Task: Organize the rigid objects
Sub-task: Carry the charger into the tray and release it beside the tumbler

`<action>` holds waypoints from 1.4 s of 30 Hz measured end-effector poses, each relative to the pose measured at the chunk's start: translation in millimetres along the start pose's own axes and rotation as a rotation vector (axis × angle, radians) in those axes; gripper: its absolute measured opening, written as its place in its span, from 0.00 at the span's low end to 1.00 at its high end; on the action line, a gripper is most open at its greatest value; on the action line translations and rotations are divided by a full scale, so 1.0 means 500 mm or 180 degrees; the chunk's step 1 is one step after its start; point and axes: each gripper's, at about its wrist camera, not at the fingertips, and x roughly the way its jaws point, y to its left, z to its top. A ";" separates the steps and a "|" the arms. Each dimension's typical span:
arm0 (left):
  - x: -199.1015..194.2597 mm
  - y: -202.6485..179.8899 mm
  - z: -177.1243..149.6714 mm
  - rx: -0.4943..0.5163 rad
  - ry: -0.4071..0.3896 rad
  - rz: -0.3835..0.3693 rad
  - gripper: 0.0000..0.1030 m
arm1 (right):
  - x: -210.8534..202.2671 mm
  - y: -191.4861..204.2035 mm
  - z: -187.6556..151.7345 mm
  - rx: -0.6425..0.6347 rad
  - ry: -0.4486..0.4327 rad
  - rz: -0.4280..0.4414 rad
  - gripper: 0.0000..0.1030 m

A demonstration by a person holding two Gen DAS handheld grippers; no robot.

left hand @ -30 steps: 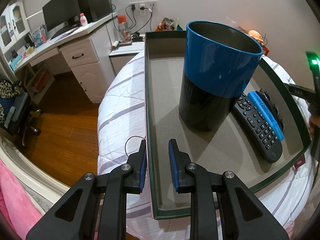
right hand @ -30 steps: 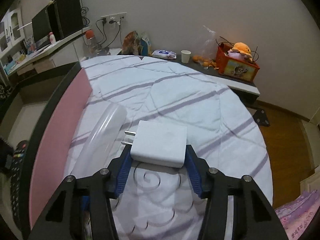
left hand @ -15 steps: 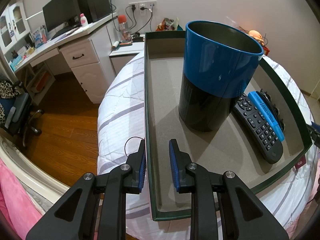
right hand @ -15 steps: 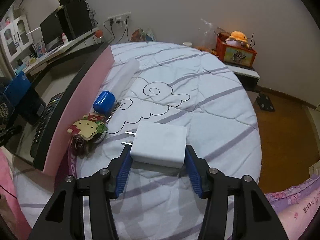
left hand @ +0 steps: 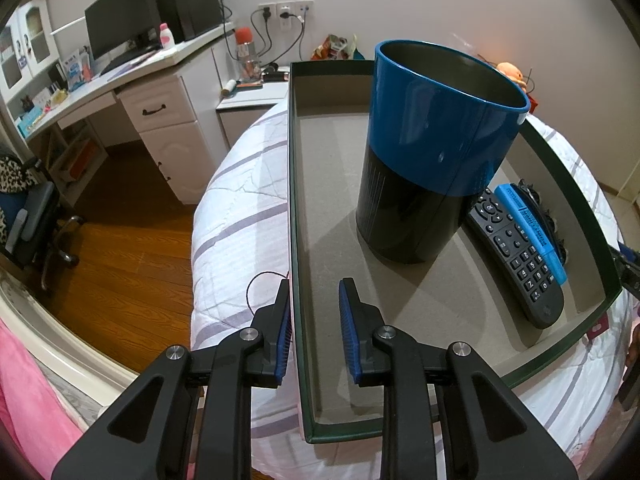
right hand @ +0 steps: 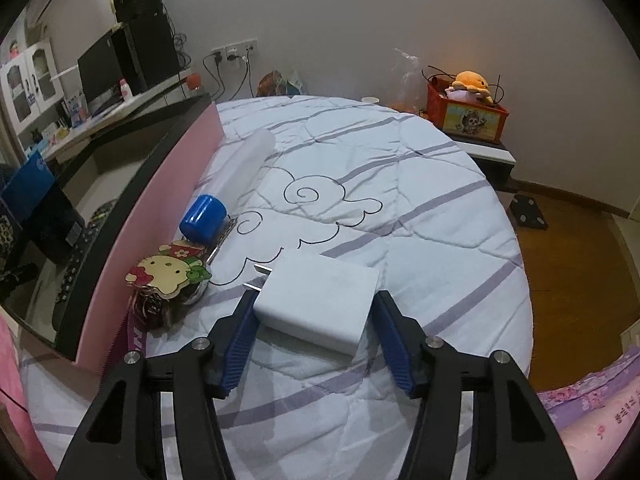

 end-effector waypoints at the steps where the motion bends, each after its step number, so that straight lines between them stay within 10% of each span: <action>1: 0.000 0.001 0.000 -0.0002 0.0000 -0.0001 0.22 | -0.002 -0.001 -0.001 0.0011 -0.0015 0.0015 0.57; 25: 0.004 0.001 0.002 -0.0021 0.0001 -0.0020 0.23 | -0.192 0.135 0.097 -0.0289 -0.0867 0.0224 0.57; 42: 0.012 0.004 0.006 -0.0057 -0.0004 -0.0071 0.23 | -0.113 0.246 0.107 -0.0600 -0.0569 0.0456 0.57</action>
